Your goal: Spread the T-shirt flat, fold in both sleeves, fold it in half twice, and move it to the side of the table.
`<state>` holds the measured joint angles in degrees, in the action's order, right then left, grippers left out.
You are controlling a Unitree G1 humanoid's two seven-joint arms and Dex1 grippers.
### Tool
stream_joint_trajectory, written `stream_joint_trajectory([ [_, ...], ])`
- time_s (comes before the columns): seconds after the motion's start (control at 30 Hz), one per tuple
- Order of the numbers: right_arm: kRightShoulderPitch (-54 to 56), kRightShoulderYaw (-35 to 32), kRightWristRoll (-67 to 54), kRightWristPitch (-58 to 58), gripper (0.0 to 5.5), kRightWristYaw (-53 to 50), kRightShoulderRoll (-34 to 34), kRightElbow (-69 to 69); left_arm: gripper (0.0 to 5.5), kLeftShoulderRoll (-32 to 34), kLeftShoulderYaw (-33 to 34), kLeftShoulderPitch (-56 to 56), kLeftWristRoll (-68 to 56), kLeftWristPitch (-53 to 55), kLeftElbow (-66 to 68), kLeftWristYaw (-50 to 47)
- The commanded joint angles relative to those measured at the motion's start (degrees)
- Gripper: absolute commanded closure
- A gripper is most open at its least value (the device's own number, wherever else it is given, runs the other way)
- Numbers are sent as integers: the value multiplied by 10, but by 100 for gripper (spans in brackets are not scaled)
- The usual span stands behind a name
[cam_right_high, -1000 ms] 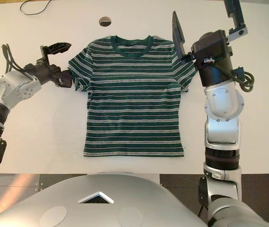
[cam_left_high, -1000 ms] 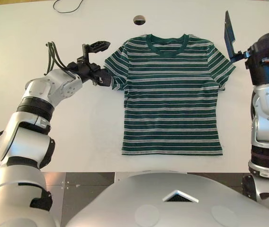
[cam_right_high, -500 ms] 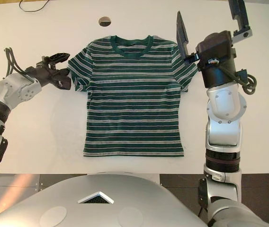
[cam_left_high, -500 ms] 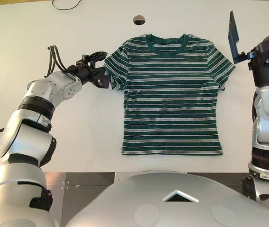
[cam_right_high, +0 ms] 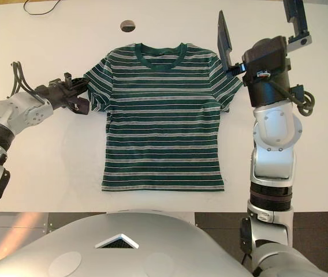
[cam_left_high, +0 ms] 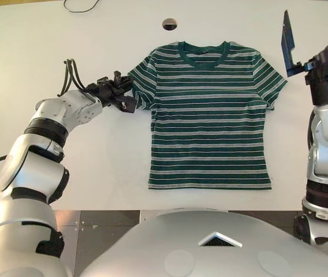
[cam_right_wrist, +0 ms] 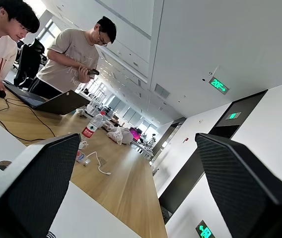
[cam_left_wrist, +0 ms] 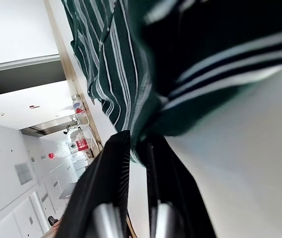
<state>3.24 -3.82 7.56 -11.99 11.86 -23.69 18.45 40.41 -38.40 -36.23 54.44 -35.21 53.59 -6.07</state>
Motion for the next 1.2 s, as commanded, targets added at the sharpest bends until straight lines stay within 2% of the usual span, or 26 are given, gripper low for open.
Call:
stream_joint_trajectory([
  [0.03, -4, -7, -5, 6, 127, 4, 1, 4, 537, -1, 0, 12, 2, 13, 16, -8],
  [0.33, -2, -4, -5, 1, 127, 6, 3, -6, 537, 6, 15, 58, -21, 1, -68, -27],
  [0.5, 0, -2, -3, -2, 127, 5, 4, -13, 537, 6, 76, 92, -57, 42, -170, -49],
  [0.63, -5, -2, -2, -6, 127, 4, 5, -15, 537, -8, 108, 106, -54, 93, -202, -78],
  [0.87, -5, -3, 3, -11, 127, 1, 6, -21, 537, -19, 86, 113, -32, 89, -221, -60],
  [1.0, -4, -5, 1, -12, 127, 1, 4, -21, 537, -40, 55, 113, -15, 75, -216, -43],
  [1.2, -8, -7, 4, -13, 127, -3, 6, -24, 537, -74, 43, 95, -19, 74, -202, -25],
])
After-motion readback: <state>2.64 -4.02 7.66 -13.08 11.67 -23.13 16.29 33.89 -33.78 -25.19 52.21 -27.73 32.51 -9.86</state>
